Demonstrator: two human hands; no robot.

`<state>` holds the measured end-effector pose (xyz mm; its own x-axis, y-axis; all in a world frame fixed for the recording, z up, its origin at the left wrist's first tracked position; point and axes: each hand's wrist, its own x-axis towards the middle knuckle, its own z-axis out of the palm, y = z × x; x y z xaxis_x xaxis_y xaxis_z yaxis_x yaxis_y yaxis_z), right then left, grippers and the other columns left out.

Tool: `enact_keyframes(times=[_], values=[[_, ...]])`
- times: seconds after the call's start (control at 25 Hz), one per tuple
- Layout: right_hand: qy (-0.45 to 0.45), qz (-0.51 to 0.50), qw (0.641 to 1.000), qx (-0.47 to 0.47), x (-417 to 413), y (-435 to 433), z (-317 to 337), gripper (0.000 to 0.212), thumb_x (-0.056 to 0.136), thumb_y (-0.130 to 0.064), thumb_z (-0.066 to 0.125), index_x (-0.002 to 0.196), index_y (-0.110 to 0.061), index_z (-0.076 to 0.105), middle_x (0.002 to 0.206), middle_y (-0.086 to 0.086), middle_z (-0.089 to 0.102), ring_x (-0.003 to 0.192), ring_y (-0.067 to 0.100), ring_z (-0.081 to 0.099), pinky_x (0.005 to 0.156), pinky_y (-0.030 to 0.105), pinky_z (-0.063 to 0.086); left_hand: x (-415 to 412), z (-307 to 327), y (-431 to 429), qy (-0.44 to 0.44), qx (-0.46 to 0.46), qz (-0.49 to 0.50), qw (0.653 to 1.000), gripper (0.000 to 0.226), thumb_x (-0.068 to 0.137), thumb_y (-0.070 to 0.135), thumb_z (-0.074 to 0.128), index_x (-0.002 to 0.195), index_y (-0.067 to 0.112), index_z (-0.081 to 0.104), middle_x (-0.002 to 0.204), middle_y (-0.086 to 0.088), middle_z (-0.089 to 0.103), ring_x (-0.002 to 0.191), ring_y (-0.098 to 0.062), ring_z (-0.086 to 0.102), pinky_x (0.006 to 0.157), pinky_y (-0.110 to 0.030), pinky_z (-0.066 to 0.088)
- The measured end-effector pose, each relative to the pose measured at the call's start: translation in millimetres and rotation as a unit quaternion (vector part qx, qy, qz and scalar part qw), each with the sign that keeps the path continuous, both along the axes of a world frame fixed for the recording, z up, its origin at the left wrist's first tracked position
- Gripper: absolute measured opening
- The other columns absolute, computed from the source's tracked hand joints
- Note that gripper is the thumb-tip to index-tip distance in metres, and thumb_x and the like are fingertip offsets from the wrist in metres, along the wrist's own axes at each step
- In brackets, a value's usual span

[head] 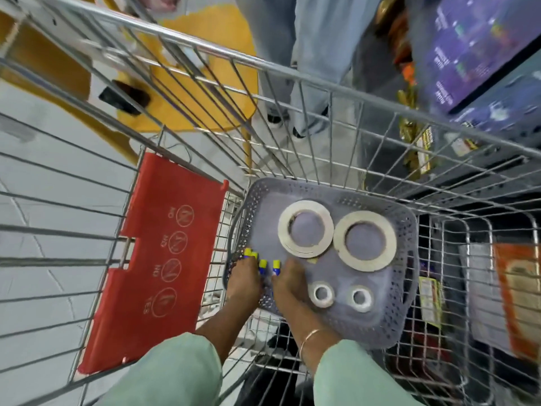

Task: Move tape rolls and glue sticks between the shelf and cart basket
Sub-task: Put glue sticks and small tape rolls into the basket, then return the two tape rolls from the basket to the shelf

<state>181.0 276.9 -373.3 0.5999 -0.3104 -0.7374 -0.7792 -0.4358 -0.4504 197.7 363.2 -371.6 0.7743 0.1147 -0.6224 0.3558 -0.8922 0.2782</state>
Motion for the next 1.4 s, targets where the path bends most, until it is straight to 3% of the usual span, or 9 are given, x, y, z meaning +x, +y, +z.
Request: enact_keyframes(times=[0.12,0.32,0.48,0.6,0.8,0.92,1.12,1.28,1.4], values=[[-0.028,0.052,0.998,-0.022,4,-10,9,0.021,0.092,-0.006,0.047,0.111,0.001,0.055,0.109,0.01,0.062,0.07,0.002,0.055,0.054,0.012,0.038,2,-3,0,0.0,-0.013,-0.012,1.0,0.013,0.078,0.011,0.064,0.086,0.003,0.058,0.098,-0.024,0.068,0.095,-0.038,0.063,0.071,-0.042,0.048],[-0.167,0.152,0.949,-0.221,14,-63,23,0.02,0.071,0.0,0.066,0.089,-0.005,0.06,0.095,0.018,0.064,0.094,0.034,0.06,0.067,0.041,0.05,13,12,-25,-0.091,-0.059,-0.111,0.988,0.025,0.077,0.006,0.065,0.099,0.0,0.055,0.109,-0.023,0.058,0.1,-0.039,0.057,0.08,-0.045,0.046],[-0.12,0.21,0.905,-0.351,15,-111,19,0.042,0.056,-0.012,0.083,0.094,-0.007,0.064,0.092,0.015,0.066,0.09,0.032,0.063,0.087,0.043,0.046,34,7,-63,-0.129,-0.058,-0.277,0.95,0.034,0.077,0.005,0.064,0.109,0.001,0.056,0.114,-0.022,0.059,0.106,-0.039,0.056,0.084,-0.046,0.048],[-0.079,0.276,0.904,-0.317,8,-123,7,0.03,0.081,-0.007,0.061,0.112,-0.004,0.06,0.111,0.017,0.063,0.108,0.033,0.055,0.108,0.042,0.031,39,-3,-77,-0.103,0.004,-0.367,0.925,0.027,0.089,0.006,0.045,0.114,0.005,0.054,0.118,-0.019,0.058,0.108,-0.038,0.055,0.086,-0.045,0.043],[-0.109,0.265,0.902,-0.322,-1,-127,14,0.033,0.088,0.004,0.039,0.116,0.002,0.057,0.118,0.02,0.06,0.114,0.034,0.051,0.107,0.04,0.033,30,1,-75,-0.121,-0.007,-0.342,0.932,0.021,0.086,0.0,0.044,0.098,-0.004,0.061,0.105,-0.025,0.061,0.097,-0.042,0.06,0.078,-0.047,0.047],[-0.136,0.239,0.908,-0.315,-2,-129,55,0.031,0.088,0.001,0.046,0.116,-0.002,0.058,0.118,0.017,0.062,0.115,0.033,0.052,0.104,0.038,0.038,24,32,-70,-0.146,-0.048,-0.277,0.948,0.014,0.082,-0.003,0.049,0.088,-0.008,0.061,0.102,-0.027,0.062,0.091,-0.043,0.061,0.073,-0.046,0.048],[-0.24,0.174,0.881,-0.368,-27,-152,166,0.025,0.076,-0.003,0.066,0.101,-0.001,0.067,0.105,0.017,0.068,0.106,0.032,0.059,0.101,0.037,0.043,11,128,-86,-0.249,-0.118,-0.3,0.913,0.01,0.072,-0.007,0.061,0.082,-0.007,0.061,0.088,-0.031,0.062,0.084,-0.046,0.06,0.068,-0.049,0.048],[-0.341,0.092,0.816,-0.457,-79,-189,272,0.019,0.058,-0.004,0.072,0.076,-0.008,0.067,0.078,0.012,0.068,0.079,0.032,0.065,0.082,0.033,0.033,-20,226,-134,-0.331,-0.177,-0.351,0.858,0.008,0.07,-0.006,0.066,0.077,-0.008,0.062,0.082,-0.031,0.064,0.079,-0.046,0.061,0.067,-0.05,0.053],[-0.368,0.018,0.782,-0.502,-147,-230,340,0.022,0.061,-0.008,0.066,0.082,-0.012,0.066,0.077,0.011,0.065,0.078,0.032,0.061,0.08,0.033,0.033,-64,289,-186,-0.379,-0.203,-0.446,0.785,0.024,0.068,0.007,0.071,0.089,-0.003,0.065,0.085,-0.025,0.067,0.072,-0.042,0.065,0.059,-0.042,0.056]])
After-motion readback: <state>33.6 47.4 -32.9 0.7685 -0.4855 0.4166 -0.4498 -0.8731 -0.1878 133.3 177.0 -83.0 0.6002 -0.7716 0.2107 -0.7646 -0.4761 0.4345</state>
